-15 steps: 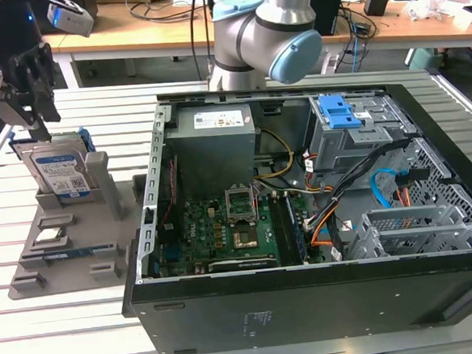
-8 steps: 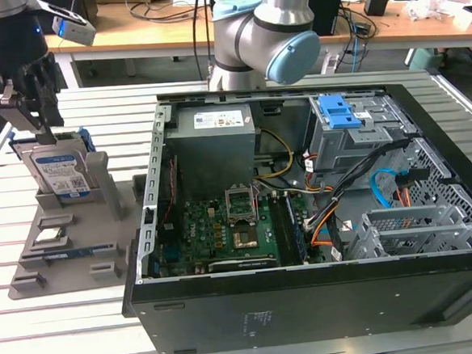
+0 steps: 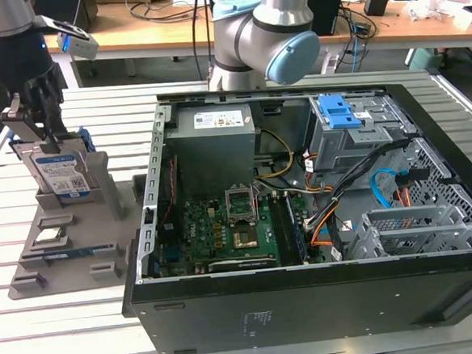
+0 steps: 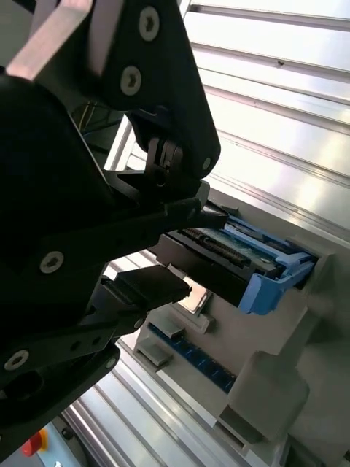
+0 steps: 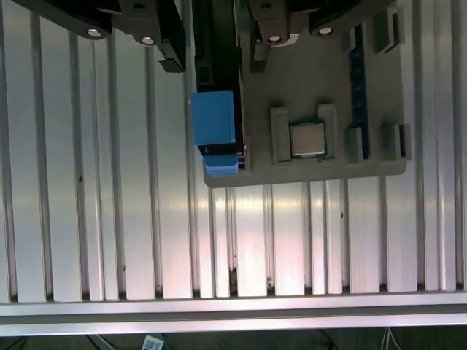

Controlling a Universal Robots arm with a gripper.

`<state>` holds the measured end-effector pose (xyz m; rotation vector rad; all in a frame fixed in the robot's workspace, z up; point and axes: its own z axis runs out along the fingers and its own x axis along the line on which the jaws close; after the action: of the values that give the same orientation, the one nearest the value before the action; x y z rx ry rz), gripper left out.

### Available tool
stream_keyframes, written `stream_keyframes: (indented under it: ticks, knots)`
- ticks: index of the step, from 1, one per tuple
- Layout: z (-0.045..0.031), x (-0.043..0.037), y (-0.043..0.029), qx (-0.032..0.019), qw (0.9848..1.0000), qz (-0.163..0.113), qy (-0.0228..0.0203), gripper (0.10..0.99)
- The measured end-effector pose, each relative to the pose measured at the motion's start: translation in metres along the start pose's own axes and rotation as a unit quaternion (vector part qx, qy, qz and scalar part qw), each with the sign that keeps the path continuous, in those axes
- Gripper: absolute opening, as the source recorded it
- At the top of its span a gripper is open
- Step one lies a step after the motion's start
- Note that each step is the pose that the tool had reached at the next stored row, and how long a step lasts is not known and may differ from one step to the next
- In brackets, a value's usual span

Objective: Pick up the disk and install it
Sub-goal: 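Pick up the disk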

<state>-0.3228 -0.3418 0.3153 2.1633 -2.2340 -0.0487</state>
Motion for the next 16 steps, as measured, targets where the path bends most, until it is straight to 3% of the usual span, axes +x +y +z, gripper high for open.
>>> stream_keyframes:
  ticks: [8,16]
  knots:
    - [0.0192,0.0003,0.0089,0.0001,1.0,-0.006,0.0002,0.482]
    - [0.0274,0.0002,0.0086,0.0001,0.9996,-0.03,0.0013,0.482]
